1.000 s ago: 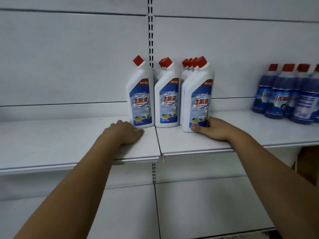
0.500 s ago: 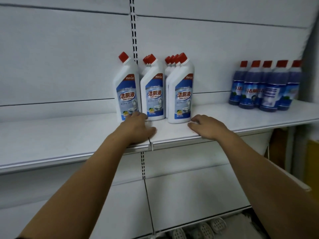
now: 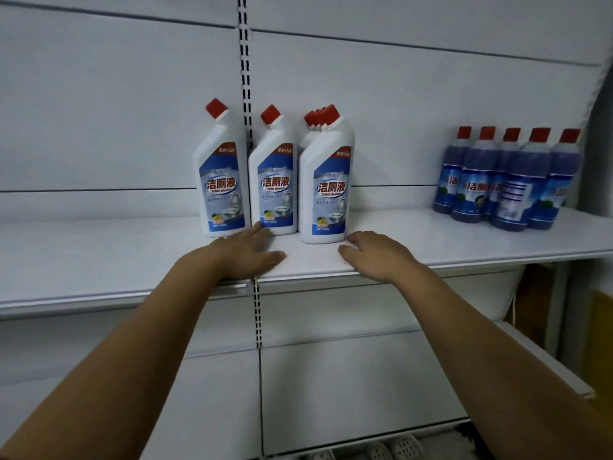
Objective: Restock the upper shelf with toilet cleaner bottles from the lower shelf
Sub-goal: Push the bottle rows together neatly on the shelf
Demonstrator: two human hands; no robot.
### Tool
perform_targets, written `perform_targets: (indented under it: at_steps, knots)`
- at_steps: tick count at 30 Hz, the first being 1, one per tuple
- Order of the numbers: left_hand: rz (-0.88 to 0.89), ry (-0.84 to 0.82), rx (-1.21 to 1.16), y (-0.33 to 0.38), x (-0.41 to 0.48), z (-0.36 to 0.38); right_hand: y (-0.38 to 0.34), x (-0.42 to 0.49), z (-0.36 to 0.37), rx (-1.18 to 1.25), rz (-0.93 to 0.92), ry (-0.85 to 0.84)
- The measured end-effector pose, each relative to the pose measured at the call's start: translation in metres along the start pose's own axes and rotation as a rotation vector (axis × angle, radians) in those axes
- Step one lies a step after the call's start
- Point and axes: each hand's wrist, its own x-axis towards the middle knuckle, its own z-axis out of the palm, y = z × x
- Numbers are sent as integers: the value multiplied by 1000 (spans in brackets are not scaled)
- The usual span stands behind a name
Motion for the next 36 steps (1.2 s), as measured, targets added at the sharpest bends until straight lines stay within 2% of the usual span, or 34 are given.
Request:
perform_targets:
  at_steps: [3,6,12,17,24,28,36]
  knots:
    - [-109,23,71,17,-1,9,11,-2,-9,49,-60,-29]
    - [-161,65,111,45,-4,16,37,-6,-19,32,-77,83]
    - [-17,223,16,122,-11,25,109,-18,-39,18,-2,179]
    - [130,200,-91,194,8,38,175,-33,-60,31,15,178]
    - [137,237,-113,268,46,57,273,-59,-86,-38,81,195]
    - [155,181,-166,315,71,62,324,-69,-100,-47,195,183]
    - [54,108,-206,372,130,73,385,-64,-117,-19,325,207]
